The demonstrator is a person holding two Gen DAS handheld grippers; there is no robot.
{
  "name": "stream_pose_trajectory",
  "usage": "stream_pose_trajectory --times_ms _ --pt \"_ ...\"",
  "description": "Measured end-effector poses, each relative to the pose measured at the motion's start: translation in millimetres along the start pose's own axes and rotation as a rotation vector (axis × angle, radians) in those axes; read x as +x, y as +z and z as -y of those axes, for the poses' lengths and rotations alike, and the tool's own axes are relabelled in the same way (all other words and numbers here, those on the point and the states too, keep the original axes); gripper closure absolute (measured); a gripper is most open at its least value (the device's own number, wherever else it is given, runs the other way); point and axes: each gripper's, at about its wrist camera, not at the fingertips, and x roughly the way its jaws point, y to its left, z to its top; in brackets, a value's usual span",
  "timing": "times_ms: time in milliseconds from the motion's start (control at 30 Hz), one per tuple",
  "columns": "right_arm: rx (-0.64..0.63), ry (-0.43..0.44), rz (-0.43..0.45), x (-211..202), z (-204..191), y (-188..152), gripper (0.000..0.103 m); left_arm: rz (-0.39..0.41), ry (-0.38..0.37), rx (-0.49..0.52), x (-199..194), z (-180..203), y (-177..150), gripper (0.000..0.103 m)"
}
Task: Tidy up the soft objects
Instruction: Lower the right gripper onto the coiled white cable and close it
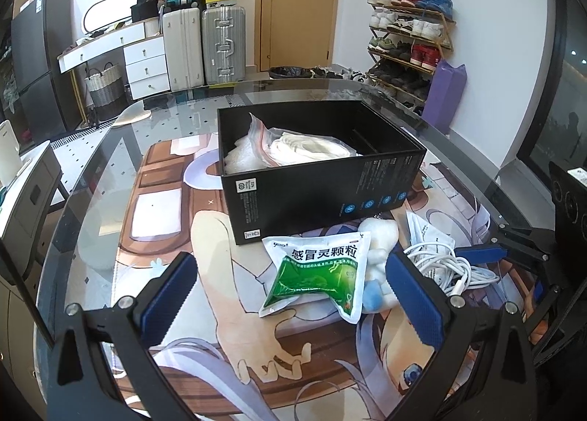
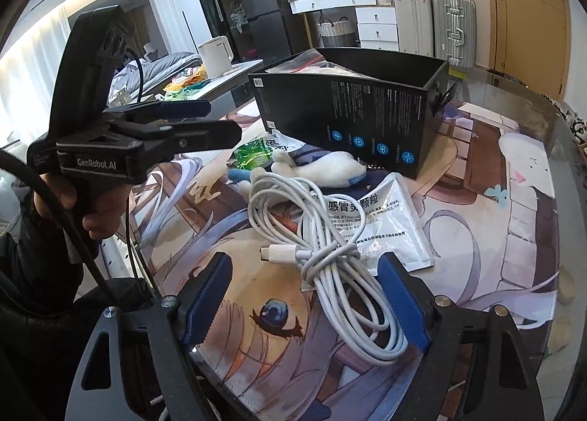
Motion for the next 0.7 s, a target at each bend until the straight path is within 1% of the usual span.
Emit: stream_pose_trajectory --times_ms 500,567,633,700 --pt "-0.024 0.098 0.013 -0.6 -7.7 -3.3 0.022 -0.027 -0.016 0.002 6.2 -3.3 -3.2 0.000" --pt "-0.024 0.110 0.016 -0.6 -8.3 -3.8 0.023 -0.035 -0.027 0.004 7.4 -3.0 -3.5 0.000" --pt "-0.024 0.110 0.021 -0.7 -8.2 -3.3 0.029 -0.039 -0.028 0.008 8.4 -2.9 -3.9 0.000" --pt "-0.021 0.111 0.028 -1.2 -8.2 -4.2 0.030 -0.044 -0.028 0.010 9.3 -3.5 -4.3 0.000"
